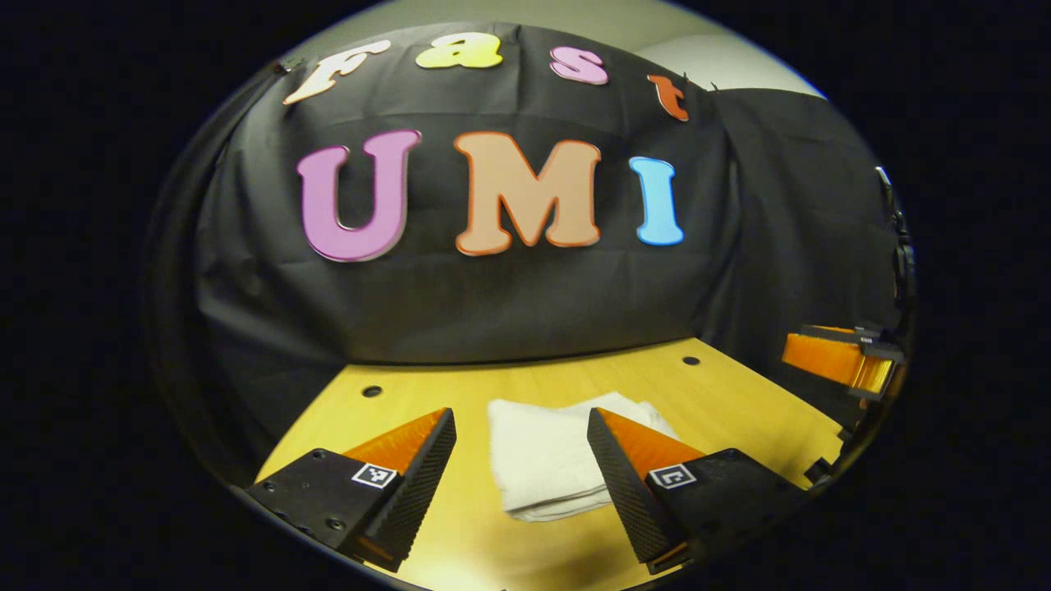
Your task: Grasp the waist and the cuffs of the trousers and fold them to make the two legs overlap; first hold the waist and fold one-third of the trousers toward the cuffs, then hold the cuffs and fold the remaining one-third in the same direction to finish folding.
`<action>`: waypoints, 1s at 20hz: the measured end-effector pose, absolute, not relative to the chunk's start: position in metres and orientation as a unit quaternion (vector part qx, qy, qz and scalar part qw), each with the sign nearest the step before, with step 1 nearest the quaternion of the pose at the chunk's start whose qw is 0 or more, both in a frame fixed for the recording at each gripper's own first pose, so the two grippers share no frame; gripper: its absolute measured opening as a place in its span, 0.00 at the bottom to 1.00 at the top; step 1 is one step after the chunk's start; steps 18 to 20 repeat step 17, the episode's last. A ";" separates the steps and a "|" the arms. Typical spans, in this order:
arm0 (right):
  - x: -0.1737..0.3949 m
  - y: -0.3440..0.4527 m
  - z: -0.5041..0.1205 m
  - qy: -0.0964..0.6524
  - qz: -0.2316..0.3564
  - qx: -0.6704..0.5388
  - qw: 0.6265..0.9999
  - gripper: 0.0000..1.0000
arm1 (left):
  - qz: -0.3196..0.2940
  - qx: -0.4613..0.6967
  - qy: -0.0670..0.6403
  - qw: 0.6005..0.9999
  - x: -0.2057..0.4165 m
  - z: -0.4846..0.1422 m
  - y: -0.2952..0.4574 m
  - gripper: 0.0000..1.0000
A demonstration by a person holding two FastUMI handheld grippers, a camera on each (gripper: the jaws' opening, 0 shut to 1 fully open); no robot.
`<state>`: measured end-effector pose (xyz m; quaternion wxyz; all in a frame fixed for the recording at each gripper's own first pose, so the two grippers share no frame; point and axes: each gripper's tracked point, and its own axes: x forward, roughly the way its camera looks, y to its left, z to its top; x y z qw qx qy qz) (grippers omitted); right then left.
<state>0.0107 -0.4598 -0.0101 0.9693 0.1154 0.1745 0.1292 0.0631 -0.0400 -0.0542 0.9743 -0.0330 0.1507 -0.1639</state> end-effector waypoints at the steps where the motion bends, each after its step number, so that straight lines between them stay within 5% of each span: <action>1: 0.013 -0.455 0.000 0.161 0.125 0.113 0.972 0.97 | -0.153 -0.030 0.143 0.977 0.063 -0.045 -0.021 0.95; 8: 0.013 -0.419 0.040 0.117 0.125 0.102 0.980 0.92 | -0.107 -0.057 0.104 0.987 0.066 -0.008 0.049 0.95; 20: 0.007 -0.405 0.060 0.096 0.128 0.083 0.984 0.96 | -0.105 -0.046 0.073 0.991 0.058 0.010 0.057 0.95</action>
